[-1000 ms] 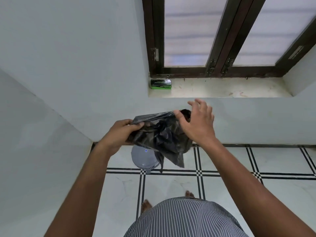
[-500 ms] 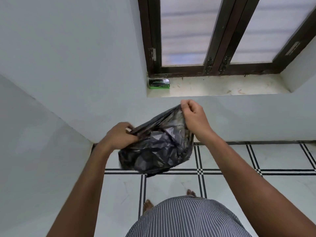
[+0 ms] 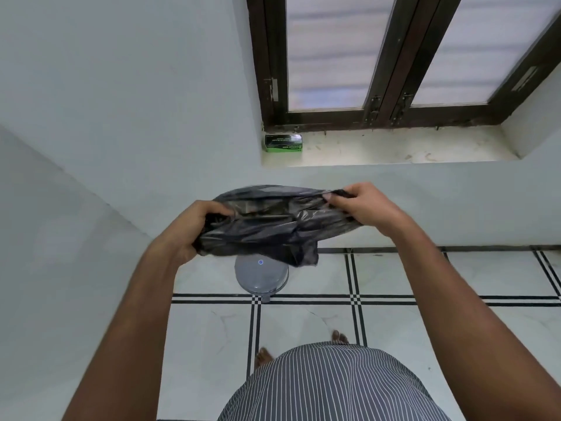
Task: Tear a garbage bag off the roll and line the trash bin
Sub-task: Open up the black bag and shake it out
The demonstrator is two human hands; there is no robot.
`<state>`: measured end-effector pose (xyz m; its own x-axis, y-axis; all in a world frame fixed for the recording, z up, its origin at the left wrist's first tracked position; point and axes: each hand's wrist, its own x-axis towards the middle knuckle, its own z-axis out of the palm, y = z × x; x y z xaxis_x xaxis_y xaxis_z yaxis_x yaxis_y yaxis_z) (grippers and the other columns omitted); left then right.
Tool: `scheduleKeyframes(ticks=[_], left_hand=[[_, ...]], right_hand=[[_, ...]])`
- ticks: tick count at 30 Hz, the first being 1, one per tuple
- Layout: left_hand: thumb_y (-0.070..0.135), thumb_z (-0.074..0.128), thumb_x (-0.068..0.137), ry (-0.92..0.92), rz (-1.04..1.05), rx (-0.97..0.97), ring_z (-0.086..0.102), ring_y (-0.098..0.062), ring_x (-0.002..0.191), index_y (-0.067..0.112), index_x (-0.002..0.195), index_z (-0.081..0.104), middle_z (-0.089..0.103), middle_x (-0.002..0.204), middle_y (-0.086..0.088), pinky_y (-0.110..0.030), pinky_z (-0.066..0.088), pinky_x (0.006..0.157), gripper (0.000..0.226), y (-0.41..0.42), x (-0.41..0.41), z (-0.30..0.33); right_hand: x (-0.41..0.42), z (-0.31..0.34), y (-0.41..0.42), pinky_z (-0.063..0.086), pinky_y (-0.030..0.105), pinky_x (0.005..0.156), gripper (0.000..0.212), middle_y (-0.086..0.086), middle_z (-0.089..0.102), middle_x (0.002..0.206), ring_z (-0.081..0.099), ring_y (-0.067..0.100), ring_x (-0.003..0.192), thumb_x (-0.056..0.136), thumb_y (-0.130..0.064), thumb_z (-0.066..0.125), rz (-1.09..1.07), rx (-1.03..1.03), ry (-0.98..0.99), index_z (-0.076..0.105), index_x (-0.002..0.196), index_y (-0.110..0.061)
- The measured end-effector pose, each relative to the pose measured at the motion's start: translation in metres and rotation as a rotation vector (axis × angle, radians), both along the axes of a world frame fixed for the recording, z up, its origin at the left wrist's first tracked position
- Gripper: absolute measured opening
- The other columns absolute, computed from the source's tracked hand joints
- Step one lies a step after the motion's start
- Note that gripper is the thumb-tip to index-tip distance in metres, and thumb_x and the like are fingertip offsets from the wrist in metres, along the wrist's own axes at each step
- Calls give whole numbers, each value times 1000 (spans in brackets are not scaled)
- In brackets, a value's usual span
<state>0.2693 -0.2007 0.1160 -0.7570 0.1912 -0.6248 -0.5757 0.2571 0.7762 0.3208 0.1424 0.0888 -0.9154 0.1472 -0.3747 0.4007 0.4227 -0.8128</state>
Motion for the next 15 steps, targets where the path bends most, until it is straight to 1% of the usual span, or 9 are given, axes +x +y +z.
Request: scheduleKeyframes(ticks=[2,4,6,9,10,12,13,14,15], left_hand=[[22,66,85,48,151,30,70,-27,75,19,76,81,75,87,-9,-34,54,70,17,-8,-6,-2],[18,61,91,53,246,108,70,-27,82,18,71,81,75,93,-9,-36,56,74,28,-12,-10,-4],[18,58,95,45,284,160,74,-28,85,17,87,81,77,107,-12,-41,57,82,25,-13,-12,-7],[20,53,101,44,356,299,77,-31,102,9,116,77,77,124,-16,-46,60,98,30,-11,-13,-9],[21,53,102,46,370,350,75,-33,113,7,124,76,76,131,-17,-49,57,106,34,-12,-13,-9],[25,55,104,44,366,395,70,-36,128,5,138,71,70,141,-18,-53,51,115,43,-13,-13,-8],[28,55,105,36,338,386,69,-37,129,6,140,70,71,141,-18,-55,51,115,44,-12,-11,-6],[31,56,106,23,303,359,70,-38,127,7,140,71,73,137,-18,-56,51,114,44,-11,-10,-6],[34,56,107,9,265,324,72,-38,124,8,137,73,75,134,-17,-56,52,113,43,-8,-7,-4]], right_hand=[[-2,-6,15,44,34,68,48,3,64,69,59,19,67,97,-49,84,-70,56,57,77,84,-3],[0,-4,22,44,37,74,52,6,66,73,60,20,72,95,-48,86,-42,44,35,75,91,3],[4,0,20,50,40,82,60,15,78,87,69,23,80,92,-58,85,49,-64,-52,79,102,2],[8,-2,15,61,43,94,67,23,81,120,77,31,99,90,-56,88,101,-431,-115,78,125,1],[8,-4,13,64,40,89,70,22,80,122,77,30,99,89,-54,89,91,-574,-133,76,130,2],[7,-10,7,60,27,61,68,11,77,108,71,19,82,87,-59,89,33,-711,-160,76,127,-6],[8,-10,2,55,24,55,65,7,74,102,67,15,77,89,-65,85,18,-657,-166,76,123,-11],[7,-10,-2,57,25,58,68,4,75,102,68,15,79,90,-73,79,57,-486,-182,76,121,-13],[6,-8,-7,64,30,70,77,4,78,110,73,17,91,88,-81,73,123,-215,-207,73,126,-13]])
